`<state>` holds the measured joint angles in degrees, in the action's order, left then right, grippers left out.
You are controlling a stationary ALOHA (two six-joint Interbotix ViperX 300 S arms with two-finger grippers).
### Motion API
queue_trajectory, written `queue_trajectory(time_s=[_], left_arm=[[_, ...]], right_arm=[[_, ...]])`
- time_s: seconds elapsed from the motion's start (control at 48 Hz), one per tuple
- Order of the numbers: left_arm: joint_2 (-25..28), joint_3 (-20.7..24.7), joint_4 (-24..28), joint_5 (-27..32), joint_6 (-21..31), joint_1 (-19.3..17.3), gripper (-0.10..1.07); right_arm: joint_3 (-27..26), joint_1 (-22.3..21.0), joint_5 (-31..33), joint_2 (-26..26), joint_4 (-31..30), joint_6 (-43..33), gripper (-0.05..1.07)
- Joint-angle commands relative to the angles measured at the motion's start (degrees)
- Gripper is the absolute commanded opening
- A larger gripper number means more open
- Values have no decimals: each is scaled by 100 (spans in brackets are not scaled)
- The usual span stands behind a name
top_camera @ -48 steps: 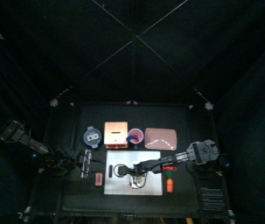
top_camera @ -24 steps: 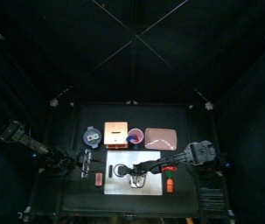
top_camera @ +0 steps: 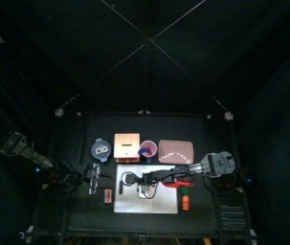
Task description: Place cut sushi roll into bowl
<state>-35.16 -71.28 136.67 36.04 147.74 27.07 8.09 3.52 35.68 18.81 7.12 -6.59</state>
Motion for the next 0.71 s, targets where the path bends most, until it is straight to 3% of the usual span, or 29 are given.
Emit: queue_trajectory(time_s=[0.0, 0.417, 0.688], left_arm=[[0, 105, 53, 18, -9, -9, 76], [0, 105, 246, -123, -9, 18, 76], [0, 114, 246, -123, -9, 18, 76]], right_arm=[[-413, -255, -88, -255, -158, 0, 66], [-2663, -1169, -1151, 747, -659, 53, 66], [-4333, -1406, -1099, 1907, -765, 18, 67]])
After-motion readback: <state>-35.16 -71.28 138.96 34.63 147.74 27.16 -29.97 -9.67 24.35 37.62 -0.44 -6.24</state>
